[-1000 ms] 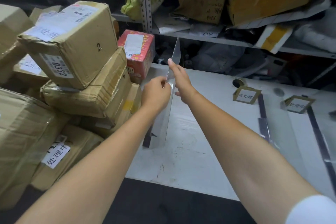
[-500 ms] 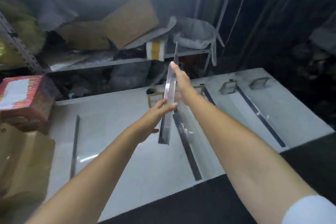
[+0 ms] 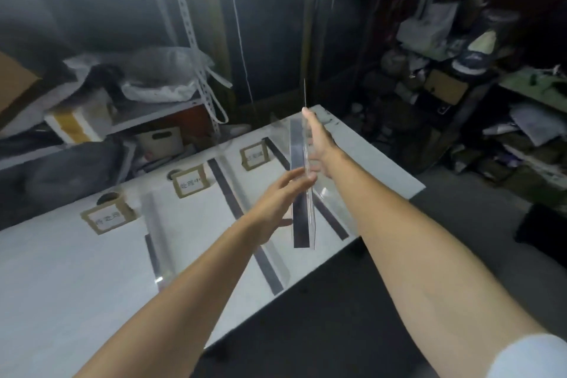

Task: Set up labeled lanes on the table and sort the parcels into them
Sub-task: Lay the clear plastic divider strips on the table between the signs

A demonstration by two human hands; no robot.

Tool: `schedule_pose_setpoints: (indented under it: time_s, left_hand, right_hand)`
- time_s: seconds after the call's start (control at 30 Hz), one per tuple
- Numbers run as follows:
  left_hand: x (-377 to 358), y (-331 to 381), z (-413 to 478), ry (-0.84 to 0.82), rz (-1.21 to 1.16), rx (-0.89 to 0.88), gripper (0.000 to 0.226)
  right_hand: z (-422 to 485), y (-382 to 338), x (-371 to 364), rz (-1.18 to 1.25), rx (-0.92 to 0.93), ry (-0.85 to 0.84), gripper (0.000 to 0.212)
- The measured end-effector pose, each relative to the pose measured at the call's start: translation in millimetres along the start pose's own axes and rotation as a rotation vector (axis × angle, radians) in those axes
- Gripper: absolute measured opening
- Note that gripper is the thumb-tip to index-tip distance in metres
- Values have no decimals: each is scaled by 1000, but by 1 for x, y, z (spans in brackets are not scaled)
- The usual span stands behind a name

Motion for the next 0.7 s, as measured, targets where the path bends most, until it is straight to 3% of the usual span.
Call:
schedule_pose_setpoints:
  time_s: [0.17, 0.43, 0.7]
  left_hand:
    - [-63, 23, 74, -33, -11, -17, 70]
    - [-100, 43, 203, -57, -67, 14, 39]
    - [-116, 45, 319, -15, -144, 116, 47]
  right_hand:
    - [40, -19, 82, -21, 11, 41, 81]
    - [139, -52, 159, -109, 13, 98, 75]
    - [247, -65, 196, -172, -26, 71, 68]
Point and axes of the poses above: each hand's wrist, its own z-axis towards the middle knuckle, its own x-axis out of the back of the hand, y = z × x, the point moved 8 cm from there along z, towards the middle knuckle, and after that the axes turned 6 degrees about z, right-handed, at the moved point
